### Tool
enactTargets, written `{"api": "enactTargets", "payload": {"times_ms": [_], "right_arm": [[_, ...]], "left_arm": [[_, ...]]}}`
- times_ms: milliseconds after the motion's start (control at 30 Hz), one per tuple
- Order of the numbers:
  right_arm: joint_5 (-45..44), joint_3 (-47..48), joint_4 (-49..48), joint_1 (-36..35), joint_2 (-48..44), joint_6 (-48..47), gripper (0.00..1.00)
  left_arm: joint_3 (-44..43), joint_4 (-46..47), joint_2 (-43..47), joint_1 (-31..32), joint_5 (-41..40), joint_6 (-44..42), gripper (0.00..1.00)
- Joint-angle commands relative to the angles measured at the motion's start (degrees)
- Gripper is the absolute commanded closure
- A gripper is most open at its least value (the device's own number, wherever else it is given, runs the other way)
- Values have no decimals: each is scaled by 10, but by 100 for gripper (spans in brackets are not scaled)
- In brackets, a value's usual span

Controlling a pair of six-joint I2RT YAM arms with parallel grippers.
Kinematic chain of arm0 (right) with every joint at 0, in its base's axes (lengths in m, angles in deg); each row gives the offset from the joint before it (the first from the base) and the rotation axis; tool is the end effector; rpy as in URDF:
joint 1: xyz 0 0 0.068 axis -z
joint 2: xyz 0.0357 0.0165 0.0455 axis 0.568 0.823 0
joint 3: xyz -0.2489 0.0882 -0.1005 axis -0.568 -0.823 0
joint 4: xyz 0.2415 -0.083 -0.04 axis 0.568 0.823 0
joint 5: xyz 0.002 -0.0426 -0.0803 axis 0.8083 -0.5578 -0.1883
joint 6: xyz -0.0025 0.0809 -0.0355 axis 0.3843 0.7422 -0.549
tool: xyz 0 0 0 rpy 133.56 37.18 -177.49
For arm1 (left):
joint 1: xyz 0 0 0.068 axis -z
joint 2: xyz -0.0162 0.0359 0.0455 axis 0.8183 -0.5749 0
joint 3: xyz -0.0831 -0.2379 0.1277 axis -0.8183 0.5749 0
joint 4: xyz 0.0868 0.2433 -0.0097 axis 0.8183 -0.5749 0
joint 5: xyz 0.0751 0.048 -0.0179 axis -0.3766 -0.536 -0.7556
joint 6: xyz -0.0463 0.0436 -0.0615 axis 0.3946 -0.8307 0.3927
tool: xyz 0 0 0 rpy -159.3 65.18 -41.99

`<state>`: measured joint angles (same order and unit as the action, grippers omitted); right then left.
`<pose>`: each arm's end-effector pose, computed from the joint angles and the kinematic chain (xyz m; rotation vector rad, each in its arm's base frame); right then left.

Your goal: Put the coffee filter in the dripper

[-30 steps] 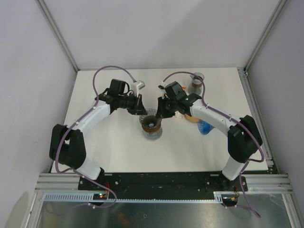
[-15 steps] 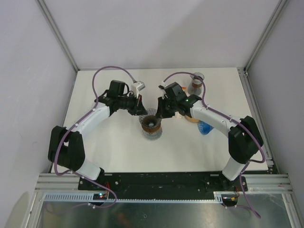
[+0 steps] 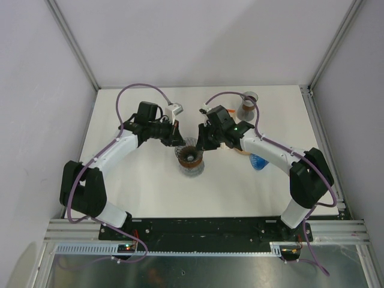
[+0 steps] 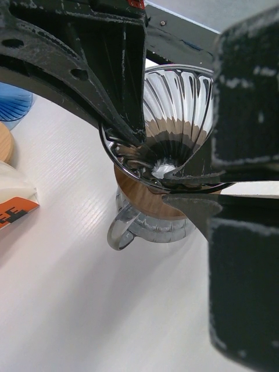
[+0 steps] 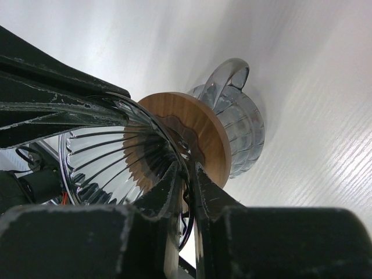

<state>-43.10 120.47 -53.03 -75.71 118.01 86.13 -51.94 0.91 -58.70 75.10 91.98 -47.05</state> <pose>0.2931 0.2790 0.2493 -0.4257 2.4626 0.8066 0.3040 -0.1642 0.2494 0.7873 2.2178 -0.9497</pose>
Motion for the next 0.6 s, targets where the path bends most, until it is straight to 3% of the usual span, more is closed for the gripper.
{"api": "enactTargets", "payload": {"times_ms": [0,200,567], "right_arm": [[-13,-13,1,-9,-4,-19,85],[-5,9,8,-7,-9,-23,70],[-3,42,28,-7,-33,-37,54]], "left_arm": [[25,-92,-14,10,-73,-49,100],[16,-96,-9,10,-70,-47,100],[-3,-105,-8,10,-79,-46,100]]}}
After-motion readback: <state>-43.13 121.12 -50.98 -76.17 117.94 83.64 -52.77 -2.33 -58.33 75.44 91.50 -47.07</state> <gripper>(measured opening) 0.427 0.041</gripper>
